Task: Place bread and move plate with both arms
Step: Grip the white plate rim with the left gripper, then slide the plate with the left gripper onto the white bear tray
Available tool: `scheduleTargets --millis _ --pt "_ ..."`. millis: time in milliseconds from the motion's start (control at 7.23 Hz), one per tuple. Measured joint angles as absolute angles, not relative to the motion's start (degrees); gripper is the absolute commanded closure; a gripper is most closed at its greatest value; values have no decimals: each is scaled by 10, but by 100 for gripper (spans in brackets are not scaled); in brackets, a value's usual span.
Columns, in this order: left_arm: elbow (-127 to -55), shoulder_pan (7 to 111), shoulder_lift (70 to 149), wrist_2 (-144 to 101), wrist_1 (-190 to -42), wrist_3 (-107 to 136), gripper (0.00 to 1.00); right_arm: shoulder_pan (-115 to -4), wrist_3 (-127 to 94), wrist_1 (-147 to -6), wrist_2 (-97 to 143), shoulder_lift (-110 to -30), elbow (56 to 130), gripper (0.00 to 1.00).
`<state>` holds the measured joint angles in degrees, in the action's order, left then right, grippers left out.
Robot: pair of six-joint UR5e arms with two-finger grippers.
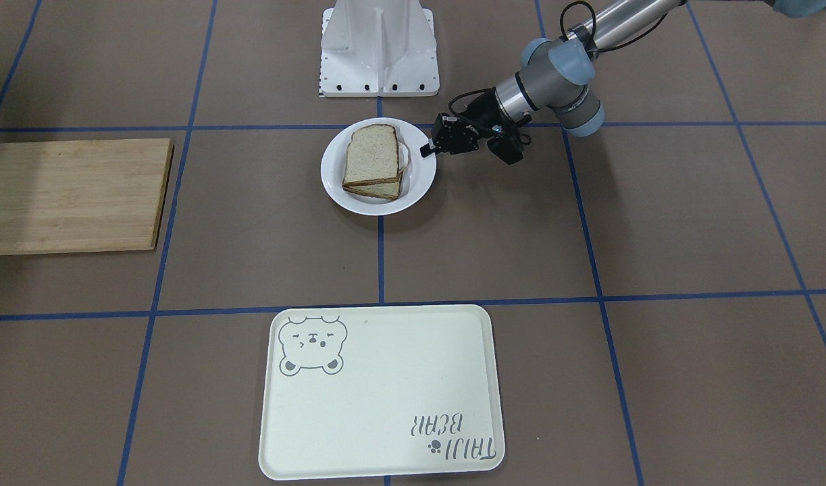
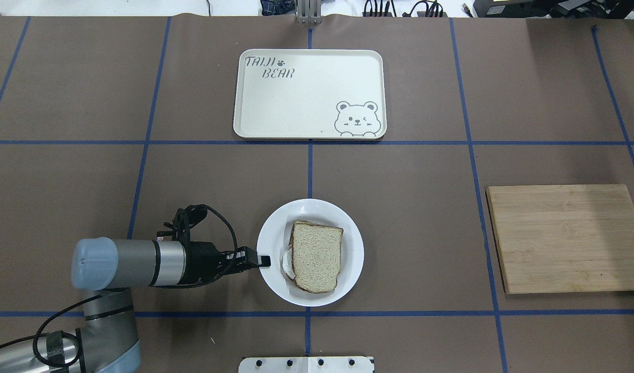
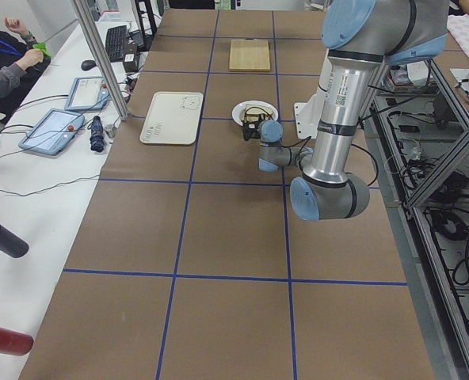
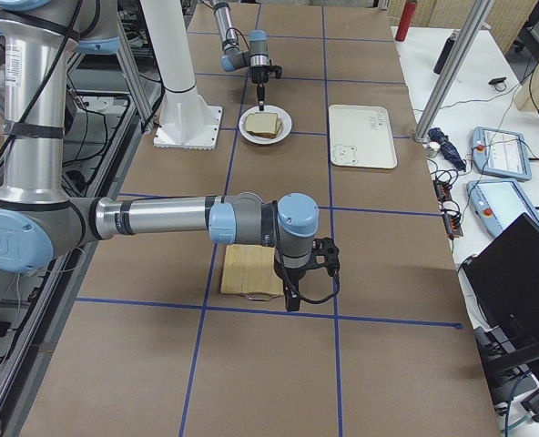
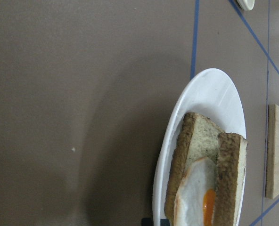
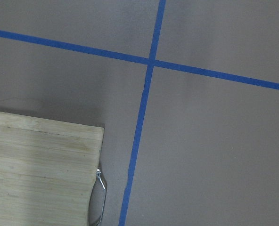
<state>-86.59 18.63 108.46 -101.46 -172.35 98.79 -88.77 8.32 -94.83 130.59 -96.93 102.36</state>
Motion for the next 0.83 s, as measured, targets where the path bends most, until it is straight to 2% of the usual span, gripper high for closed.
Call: scheduleTargets --millis 830 --pt "-880 211 1120 -933 -1766 1129 100 -887 85 -948 1301 -970 1021 0"
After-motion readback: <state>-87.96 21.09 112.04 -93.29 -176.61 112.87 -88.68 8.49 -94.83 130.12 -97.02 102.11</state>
